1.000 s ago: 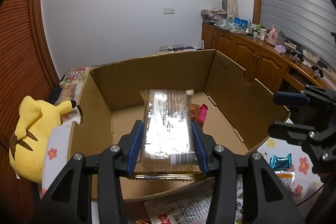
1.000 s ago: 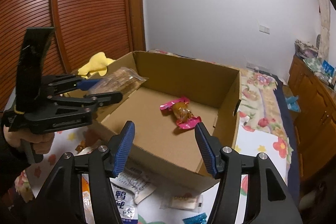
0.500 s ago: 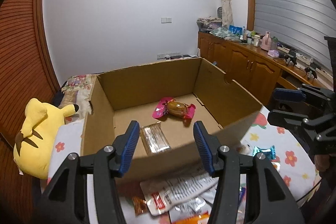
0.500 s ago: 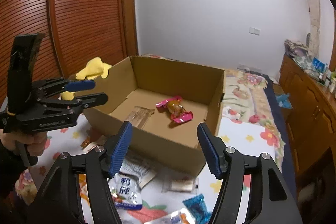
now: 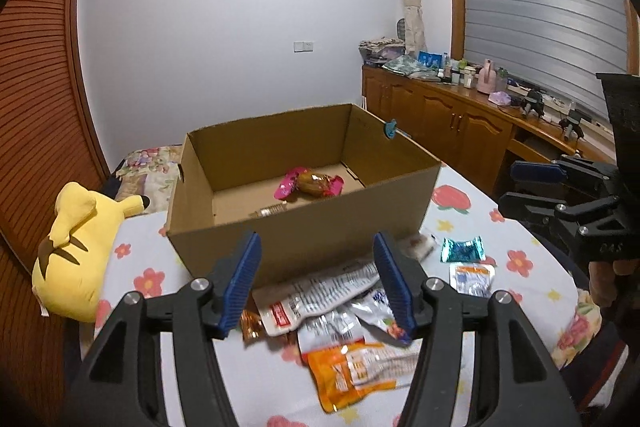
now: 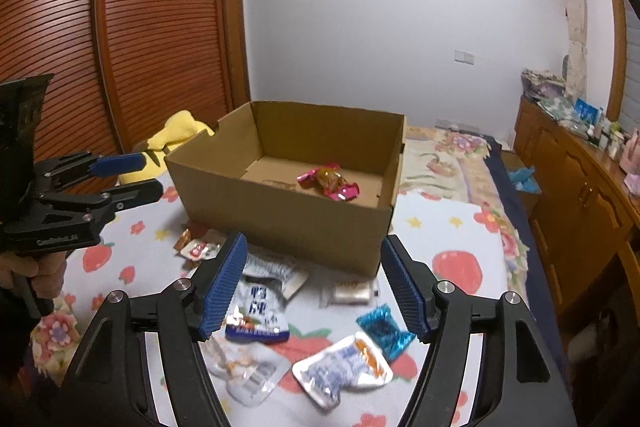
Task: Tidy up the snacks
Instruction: 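Move both tools back over the remaining snack packets on the table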
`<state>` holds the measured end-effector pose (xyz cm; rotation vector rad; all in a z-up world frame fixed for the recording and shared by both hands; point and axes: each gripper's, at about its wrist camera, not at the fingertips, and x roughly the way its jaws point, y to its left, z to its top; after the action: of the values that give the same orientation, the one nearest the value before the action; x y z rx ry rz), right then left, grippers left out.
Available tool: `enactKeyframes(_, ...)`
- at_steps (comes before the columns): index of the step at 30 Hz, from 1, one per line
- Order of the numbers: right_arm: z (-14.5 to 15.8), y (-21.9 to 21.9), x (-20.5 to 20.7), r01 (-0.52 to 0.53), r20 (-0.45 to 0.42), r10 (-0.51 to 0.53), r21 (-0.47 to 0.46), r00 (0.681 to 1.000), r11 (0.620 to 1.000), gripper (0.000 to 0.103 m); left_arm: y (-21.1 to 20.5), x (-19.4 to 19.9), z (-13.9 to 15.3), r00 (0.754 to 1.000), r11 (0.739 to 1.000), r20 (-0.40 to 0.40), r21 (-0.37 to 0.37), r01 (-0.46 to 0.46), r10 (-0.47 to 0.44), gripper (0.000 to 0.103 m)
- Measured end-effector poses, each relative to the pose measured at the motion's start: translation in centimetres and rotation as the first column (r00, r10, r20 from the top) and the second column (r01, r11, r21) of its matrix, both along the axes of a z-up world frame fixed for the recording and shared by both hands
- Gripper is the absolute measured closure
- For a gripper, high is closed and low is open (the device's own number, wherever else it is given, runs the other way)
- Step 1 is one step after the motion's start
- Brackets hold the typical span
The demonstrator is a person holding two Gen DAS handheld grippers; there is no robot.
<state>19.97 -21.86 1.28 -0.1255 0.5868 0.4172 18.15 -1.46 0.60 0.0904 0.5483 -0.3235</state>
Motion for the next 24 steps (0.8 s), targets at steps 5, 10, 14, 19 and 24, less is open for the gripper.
enactKeyframes(5,-1.2,-1.0,-1.4,0.026,-0.013,-0.026,0.007,1.000,1.000,0.030,0.1,-1.3,-1.3,1.000,1.000,-0.015,-0.005,0.004,-0.004,0.043)
enactKeyframes(10,-2.7,-2.1,-2.3,0.059,-0.029,-0.059,0.014,0.998,0.998,0.026,-0.1,-2.0,-3.2,0.999,1.000,-0.043,0.003,0.002,-0.002,0.042)
enactKeyframes(14,-3.7,-2.6,-2.7,0.081,-0.037,-0.081,-0.001,0.996,0.997,0.025,-0.3,-2.2,-5.0,0.997,1.000,-0.077,0.006,0.001,-0.001,0.041)
enactKeyframes(19,-5.0,-3.5,-3.0,0.094,-0.063,-0.093,0.008,0.994,0.996,0.025,-0.5,-2.4,-7.1,0.993,1.000,-0.115,0.005,0.000,0.000,0.041)
enactKeyframes(24,-6.2,-4.4,-2.9,0.114,-0.085,-0.113,0.009,0.990,0.993,0.025,-0.6,-2.3,-9.5,0.987,1.000,-0.163,-0.001,-0.003,0.003,0.041)
